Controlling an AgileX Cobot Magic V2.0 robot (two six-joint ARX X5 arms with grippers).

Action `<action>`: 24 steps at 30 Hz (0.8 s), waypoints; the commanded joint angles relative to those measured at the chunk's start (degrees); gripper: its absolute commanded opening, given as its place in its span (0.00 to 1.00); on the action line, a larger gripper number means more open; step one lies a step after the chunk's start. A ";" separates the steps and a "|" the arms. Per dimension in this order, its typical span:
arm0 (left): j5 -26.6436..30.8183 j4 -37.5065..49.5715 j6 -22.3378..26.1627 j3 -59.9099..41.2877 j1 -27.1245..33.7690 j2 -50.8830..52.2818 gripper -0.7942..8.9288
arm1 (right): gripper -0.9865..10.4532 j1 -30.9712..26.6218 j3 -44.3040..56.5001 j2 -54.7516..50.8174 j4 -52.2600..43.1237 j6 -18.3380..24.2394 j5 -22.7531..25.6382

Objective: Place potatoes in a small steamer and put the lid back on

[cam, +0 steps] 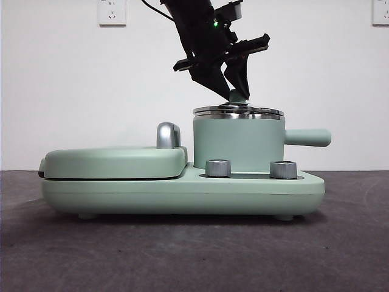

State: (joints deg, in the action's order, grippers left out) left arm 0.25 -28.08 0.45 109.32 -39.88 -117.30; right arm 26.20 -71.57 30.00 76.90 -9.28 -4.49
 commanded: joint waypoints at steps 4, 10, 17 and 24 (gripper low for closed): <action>-0.22 1.14 2.99 1.51 -0.22 -2.01 0.10 | 0.46 0.24 -0.61 0.13 4.55 -0.57 0.00; -2.08 1.14 5.11 1.51 -0.22 -2.03 0.10 | 0.46 0.24 -0.61 0.13 4.55 -0.57 0.02; -6.51 0.57 5.35 1.51 -0.22 -3.13 0.10 | 0.46 0.24 -0.61 0.13 4.55 -0.57 0.02; -7.78 0.61 7.45 1.53 -0.24 -3.08 0.10 | 0.46 0.24 -0.61 0.13 4.55 -0.57 0.26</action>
State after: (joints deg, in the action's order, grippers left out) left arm -5.56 -27.38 6.70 109.58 -39.07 -117.71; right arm 26.20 -71.57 30.00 76.93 -9.28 -4.36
